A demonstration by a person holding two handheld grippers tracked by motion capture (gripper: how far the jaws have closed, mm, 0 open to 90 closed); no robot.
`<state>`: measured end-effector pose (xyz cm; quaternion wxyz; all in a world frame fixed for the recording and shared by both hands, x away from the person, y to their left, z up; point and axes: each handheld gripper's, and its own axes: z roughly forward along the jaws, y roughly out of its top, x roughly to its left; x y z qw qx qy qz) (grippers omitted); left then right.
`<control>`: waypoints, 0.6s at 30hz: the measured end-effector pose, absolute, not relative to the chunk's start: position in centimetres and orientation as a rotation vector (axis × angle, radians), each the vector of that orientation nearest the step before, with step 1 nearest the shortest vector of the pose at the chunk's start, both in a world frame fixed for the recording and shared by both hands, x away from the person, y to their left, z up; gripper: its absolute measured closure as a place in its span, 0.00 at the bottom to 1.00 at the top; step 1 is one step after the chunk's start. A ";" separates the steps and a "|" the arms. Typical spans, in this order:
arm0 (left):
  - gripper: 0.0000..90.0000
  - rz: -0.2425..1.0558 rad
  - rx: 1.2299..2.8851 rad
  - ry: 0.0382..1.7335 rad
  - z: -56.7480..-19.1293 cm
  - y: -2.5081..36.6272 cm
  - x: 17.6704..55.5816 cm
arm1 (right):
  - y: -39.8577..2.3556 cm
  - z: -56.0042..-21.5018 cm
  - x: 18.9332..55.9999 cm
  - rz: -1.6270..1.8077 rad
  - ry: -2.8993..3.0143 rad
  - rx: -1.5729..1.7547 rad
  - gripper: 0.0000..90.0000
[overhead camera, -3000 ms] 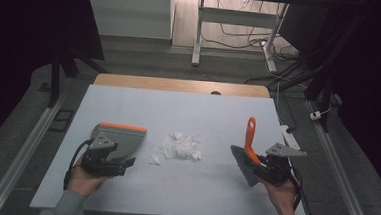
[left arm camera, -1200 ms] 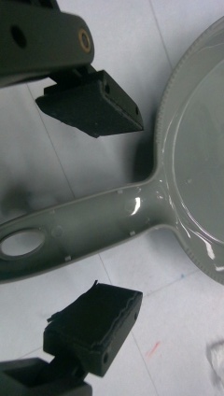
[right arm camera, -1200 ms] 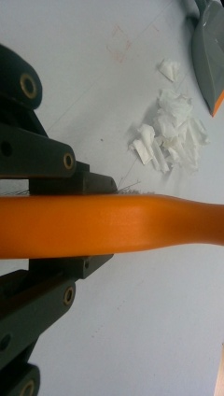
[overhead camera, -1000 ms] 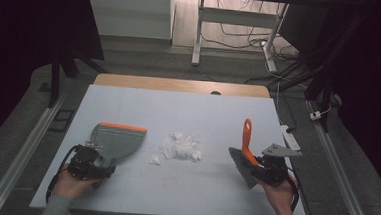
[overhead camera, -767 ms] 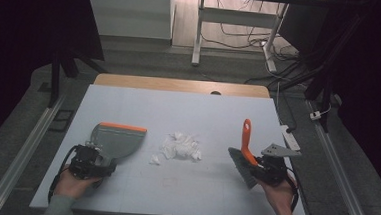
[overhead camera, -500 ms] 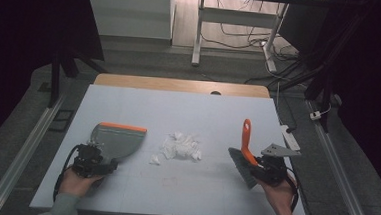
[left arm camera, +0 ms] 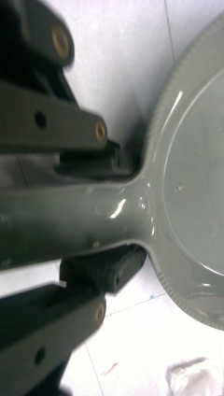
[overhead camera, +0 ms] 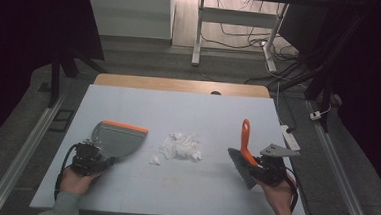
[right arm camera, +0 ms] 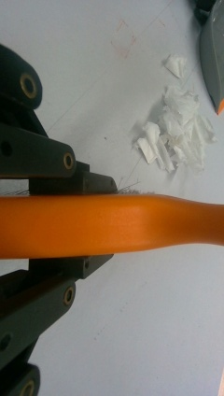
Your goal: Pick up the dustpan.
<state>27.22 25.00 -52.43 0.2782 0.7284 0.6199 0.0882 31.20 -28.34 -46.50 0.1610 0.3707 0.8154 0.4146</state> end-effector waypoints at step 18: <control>0.69 0.273 1.956 1.606 -52.0 26.1 27.0 | -28.4 -46.4 31.2 1.191 2.322 1.057 0.78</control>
